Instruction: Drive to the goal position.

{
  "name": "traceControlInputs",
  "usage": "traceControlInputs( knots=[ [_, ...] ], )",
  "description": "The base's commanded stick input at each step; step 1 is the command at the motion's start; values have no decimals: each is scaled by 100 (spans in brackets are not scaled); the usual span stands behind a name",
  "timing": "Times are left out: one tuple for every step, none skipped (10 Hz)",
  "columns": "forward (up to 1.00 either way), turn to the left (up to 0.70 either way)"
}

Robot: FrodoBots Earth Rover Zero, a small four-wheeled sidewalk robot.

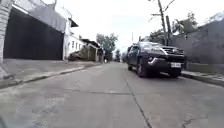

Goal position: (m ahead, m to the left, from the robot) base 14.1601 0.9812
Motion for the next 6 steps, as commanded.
traceControlInputs(
  knots=[
    [100, 0],
    [100, 0],
    [100, 0],
    [100, 0],
    [100, -38],
    [100, -39]
  ],
)
